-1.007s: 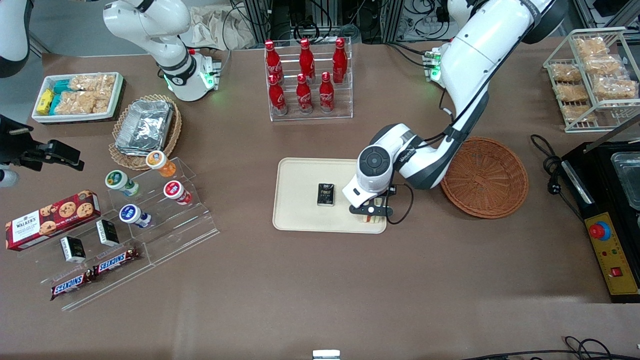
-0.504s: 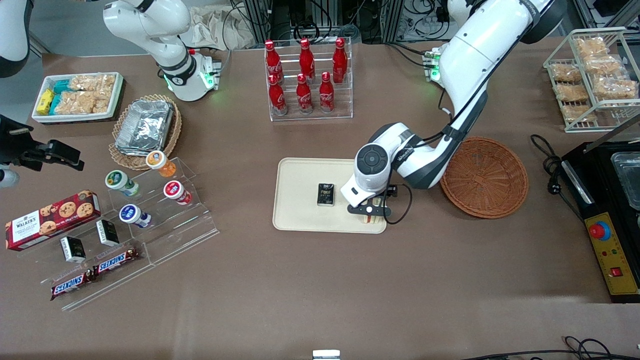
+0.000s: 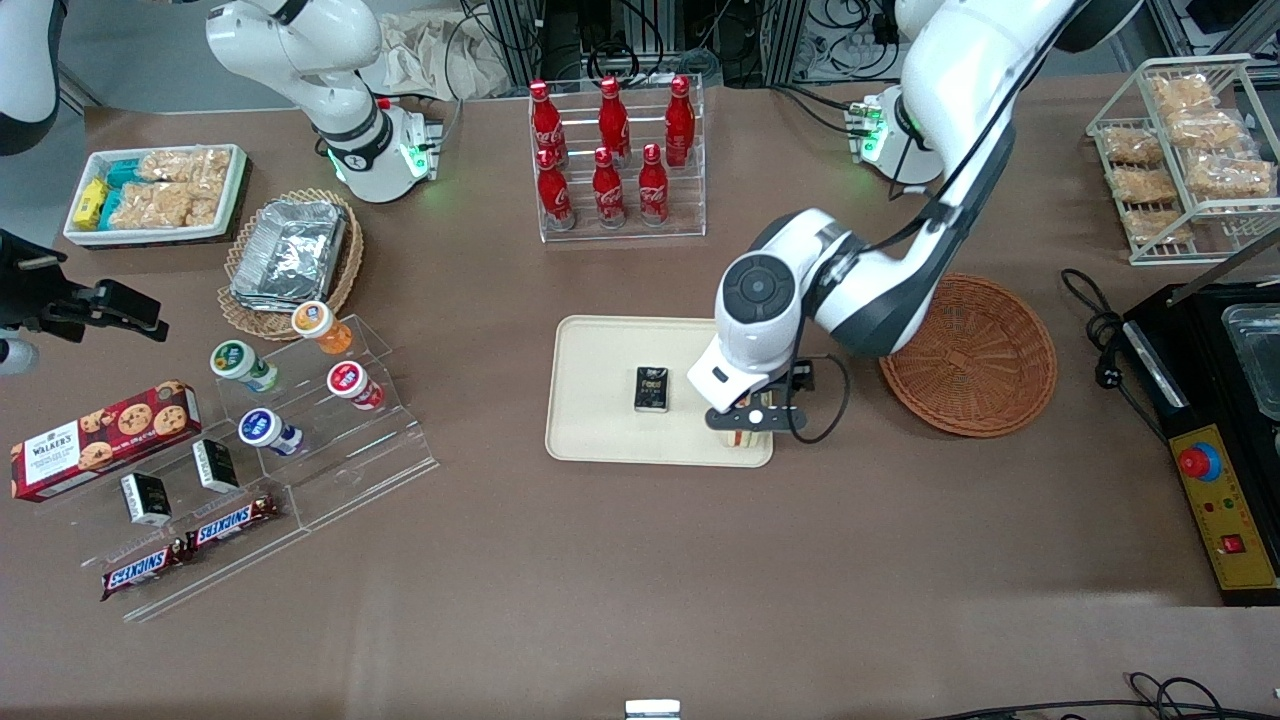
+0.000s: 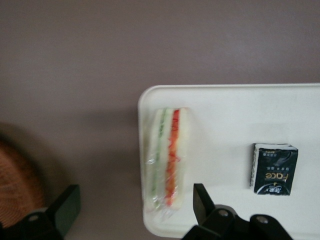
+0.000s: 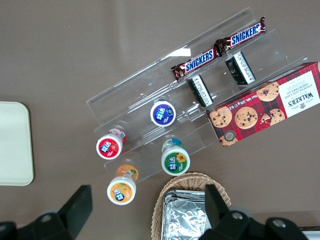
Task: Place sandwich from basket to tray
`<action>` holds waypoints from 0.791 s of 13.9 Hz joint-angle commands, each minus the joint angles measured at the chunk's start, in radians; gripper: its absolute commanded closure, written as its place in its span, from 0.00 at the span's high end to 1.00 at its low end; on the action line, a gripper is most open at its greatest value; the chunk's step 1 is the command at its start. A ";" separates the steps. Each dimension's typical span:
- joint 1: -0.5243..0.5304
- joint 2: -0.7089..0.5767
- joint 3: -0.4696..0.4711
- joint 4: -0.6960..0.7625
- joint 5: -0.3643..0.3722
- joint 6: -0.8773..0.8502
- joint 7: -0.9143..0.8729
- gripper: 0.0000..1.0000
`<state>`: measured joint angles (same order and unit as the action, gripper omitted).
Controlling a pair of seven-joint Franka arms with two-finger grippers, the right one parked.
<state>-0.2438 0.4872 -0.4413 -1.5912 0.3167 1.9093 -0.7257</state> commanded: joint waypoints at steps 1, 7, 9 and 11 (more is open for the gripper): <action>0.044 -0.094 0.001 0.046 -0.043 -0.133 -0.012 1.00; 0.034 -0.412 0.145 0.045 -0.206 -0.275 0.005 1.00; 0.034 -0.488 0.190 0.024 -0.211 -0.309 0.059 1.00; 0.034 -0.557 0.257 -0.030 -0.240 -0.311 0.206 1.00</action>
<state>-0.2037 0.0087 -0.2477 -1.5365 0.1130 1.5910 -0.6305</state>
